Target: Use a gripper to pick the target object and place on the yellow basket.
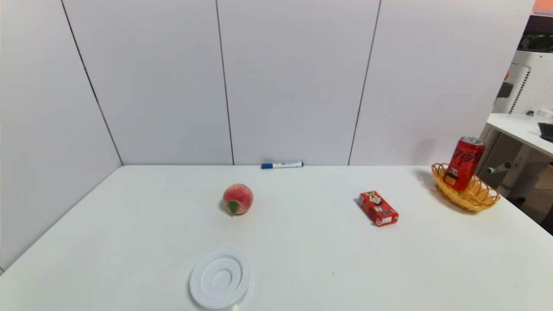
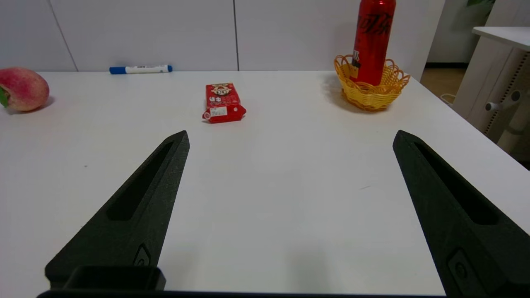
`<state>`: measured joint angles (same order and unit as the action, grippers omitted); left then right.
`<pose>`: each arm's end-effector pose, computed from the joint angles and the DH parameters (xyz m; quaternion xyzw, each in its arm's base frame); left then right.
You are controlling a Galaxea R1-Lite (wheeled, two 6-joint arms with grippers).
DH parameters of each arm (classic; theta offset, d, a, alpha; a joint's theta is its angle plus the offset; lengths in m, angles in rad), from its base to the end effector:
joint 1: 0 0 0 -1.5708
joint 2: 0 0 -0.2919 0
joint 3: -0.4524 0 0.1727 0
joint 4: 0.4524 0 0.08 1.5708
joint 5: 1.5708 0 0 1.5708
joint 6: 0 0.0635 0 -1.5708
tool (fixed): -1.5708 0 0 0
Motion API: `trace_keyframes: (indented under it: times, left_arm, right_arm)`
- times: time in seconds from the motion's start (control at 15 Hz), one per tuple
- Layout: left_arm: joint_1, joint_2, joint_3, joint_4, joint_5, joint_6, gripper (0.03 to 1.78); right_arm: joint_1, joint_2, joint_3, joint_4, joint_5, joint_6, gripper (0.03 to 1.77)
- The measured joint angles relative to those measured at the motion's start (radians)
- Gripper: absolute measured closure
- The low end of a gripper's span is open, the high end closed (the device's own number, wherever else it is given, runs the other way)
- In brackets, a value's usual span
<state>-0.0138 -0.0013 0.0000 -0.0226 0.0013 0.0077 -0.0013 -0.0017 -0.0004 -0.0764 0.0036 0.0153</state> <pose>0.0068 0.0000 0.0787 0.0038 -0.0120 -0.0062 0.9999 0.0063 0.0002 0.0866 0.0075 -0.0392 0.0014 0.9992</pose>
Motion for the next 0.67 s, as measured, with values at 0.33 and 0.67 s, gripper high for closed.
trace_keyframes:
  times: [0.33,0.67]
  left_arm:
    - [0.0,0.0,0.0,0.0,0.0,0.0,0.12]
    - [0.0,0.0,0.0,0.0,0.0,0.0,0.12]
  right_arm:
    - [0.0,-0.001,0.0,-0.001,-0.004,0.005,0.11]
    - [0.0,-0.001,0.0,-0.001,-0.006,0.017,0.11]
